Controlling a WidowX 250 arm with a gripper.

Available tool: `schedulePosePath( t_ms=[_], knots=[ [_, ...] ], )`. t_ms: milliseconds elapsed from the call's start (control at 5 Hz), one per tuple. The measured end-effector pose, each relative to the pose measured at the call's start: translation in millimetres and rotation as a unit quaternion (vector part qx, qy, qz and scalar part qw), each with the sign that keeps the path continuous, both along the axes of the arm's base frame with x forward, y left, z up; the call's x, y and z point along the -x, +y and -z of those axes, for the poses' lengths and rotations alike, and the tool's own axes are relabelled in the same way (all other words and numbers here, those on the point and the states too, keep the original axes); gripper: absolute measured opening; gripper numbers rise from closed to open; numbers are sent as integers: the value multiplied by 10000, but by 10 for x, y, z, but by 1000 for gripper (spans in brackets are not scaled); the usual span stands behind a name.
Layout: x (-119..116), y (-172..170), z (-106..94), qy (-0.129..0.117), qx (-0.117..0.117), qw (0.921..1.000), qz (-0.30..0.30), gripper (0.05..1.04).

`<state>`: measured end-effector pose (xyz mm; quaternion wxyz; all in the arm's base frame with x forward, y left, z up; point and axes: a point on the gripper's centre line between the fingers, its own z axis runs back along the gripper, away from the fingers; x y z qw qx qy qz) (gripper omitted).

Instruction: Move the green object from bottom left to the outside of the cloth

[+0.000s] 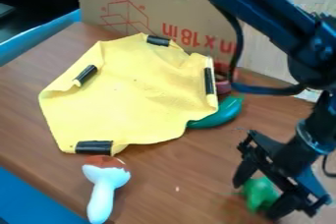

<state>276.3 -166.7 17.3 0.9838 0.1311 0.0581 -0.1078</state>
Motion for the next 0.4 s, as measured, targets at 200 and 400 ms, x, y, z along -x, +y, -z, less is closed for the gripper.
schedulePosePath(
  t_ms=[200,400],
  knots=[
    [-136,104,-11,27,70,9993,-361,820],
    [-191,299,-69,197,163,9972,-707,1001]
  ],
)
